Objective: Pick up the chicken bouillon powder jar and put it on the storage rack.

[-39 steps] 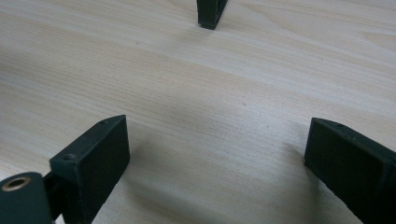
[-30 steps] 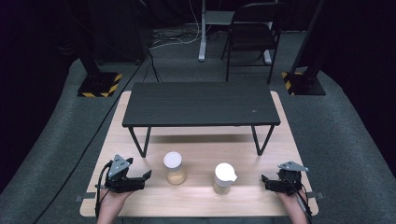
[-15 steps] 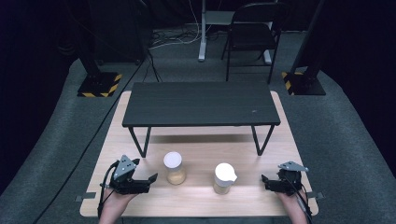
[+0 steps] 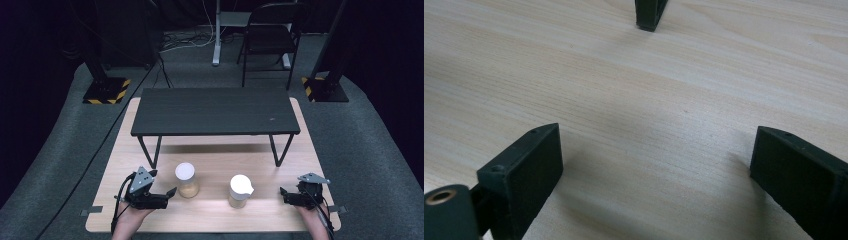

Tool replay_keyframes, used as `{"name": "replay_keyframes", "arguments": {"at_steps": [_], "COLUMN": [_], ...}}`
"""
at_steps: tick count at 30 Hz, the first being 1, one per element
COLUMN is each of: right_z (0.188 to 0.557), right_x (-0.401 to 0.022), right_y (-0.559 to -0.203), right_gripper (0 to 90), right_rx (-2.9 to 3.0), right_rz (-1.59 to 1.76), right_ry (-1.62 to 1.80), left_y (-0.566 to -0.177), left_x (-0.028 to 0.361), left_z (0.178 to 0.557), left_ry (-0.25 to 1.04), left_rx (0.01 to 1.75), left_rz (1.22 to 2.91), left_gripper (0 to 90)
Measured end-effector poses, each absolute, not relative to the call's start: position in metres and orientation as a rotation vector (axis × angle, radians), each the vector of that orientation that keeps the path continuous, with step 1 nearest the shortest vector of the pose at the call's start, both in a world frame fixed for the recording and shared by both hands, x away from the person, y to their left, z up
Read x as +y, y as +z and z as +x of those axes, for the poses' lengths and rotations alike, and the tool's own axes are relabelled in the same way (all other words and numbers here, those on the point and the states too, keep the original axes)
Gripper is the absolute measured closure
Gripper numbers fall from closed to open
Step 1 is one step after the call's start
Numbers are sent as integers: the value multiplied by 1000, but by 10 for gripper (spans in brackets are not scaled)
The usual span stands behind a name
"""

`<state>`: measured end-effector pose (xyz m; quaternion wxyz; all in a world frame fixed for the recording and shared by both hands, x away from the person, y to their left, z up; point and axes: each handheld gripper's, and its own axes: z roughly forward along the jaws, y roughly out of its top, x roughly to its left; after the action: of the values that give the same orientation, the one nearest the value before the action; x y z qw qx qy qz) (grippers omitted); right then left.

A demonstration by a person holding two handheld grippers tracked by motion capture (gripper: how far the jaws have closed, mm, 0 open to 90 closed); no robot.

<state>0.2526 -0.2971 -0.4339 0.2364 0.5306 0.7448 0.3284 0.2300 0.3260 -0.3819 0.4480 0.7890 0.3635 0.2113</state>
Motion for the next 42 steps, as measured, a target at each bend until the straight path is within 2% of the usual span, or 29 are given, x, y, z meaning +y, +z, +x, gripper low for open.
{"name": "replay_keyframes", "arguments": {"at_steps": [42], "right_z": [253], "right_x": [-297], "right_y": [-434], "right_gripper": [56], "right_rx": [2045], "right_rz": [1453], "right_ry": [901], "left_y": [-379], "left_x": [292], "left_z": [254], "left_ry": [467], "left_rx": [828], "left_rz": [1983], "left_gripper": [87]}}
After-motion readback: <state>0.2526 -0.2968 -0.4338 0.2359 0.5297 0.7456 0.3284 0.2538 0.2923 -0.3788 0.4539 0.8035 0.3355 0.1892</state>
